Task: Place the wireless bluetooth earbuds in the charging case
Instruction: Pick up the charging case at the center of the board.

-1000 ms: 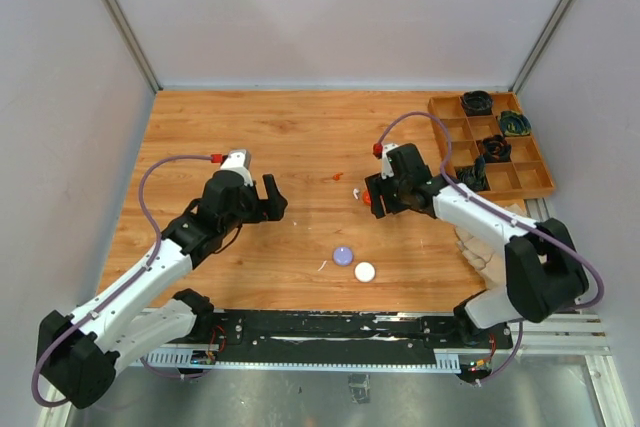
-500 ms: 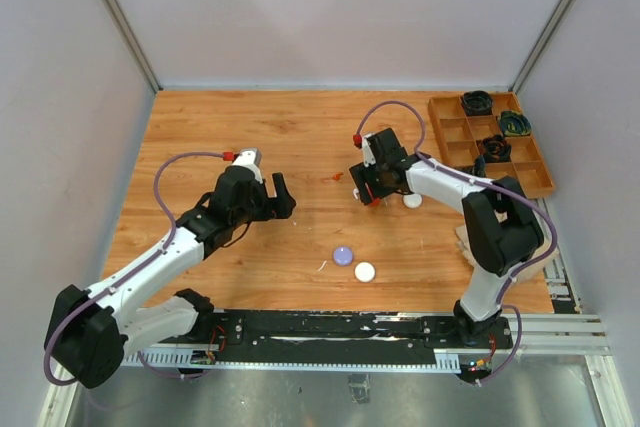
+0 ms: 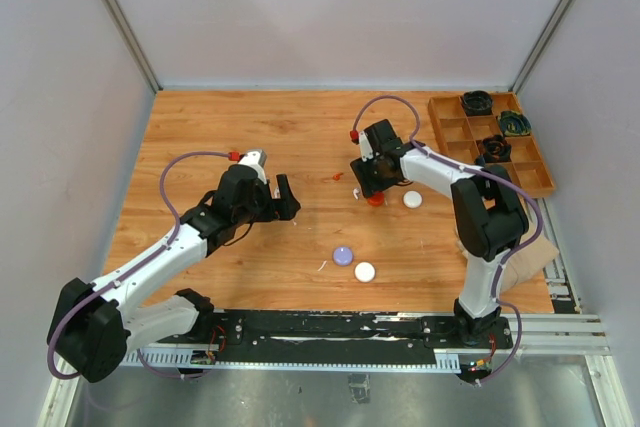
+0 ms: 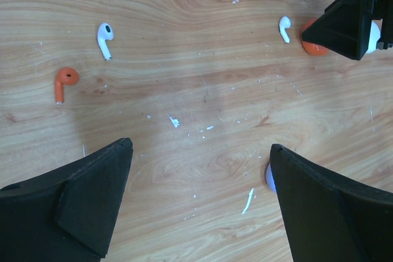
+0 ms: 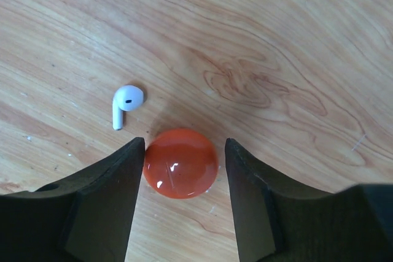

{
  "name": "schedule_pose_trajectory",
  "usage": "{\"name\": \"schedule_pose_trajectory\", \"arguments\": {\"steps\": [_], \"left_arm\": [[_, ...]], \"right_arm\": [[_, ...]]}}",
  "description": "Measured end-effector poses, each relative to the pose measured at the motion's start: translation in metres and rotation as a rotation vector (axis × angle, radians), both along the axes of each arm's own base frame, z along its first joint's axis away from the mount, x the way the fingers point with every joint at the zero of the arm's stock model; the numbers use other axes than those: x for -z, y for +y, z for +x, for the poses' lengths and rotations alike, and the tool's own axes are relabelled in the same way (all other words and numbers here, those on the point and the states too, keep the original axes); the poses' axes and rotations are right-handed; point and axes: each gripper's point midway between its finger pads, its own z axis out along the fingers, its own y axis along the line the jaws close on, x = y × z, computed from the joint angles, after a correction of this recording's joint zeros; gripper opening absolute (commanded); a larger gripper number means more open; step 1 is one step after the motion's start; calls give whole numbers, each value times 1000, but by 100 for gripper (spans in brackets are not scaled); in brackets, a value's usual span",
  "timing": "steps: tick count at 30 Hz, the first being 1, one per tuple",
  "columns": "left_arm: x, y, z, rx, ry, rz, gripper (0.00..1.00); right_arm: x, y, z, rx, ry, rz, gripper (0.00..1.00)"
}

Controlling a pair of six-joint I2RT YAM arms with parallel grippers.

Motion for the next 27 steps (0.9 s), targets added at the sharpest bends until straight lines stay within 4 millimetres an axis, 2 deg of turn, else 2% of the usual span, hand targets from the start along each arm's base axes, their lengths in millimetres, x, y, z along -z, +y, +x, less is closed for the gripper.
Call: {"name": "schedule_pose_trajectory", "arguments": {"steps": [6, 10, 13, 21, 27], "left_arm": [[0, -2, -1, 11, 4, -7, 97], [-1, -4, -3, 23, 7, -15, 96], [-1, -6, -4, 29, 13, -27, 96], [-6, -11, -5, 43, 5, -54, 96], [-8, -13, -5, 49, 5, -69, 96]], "right_arm": [[5, -3, -8, -5, 45, -13, 51], [6, -1, -14, 0, 79, 3, 59], [7, 0, -21, 17, 109, 20, 62], [10, 0, -44, 27, 176, 54, 61], [5, 2, -59, 18, 210, 80, 61]]}}
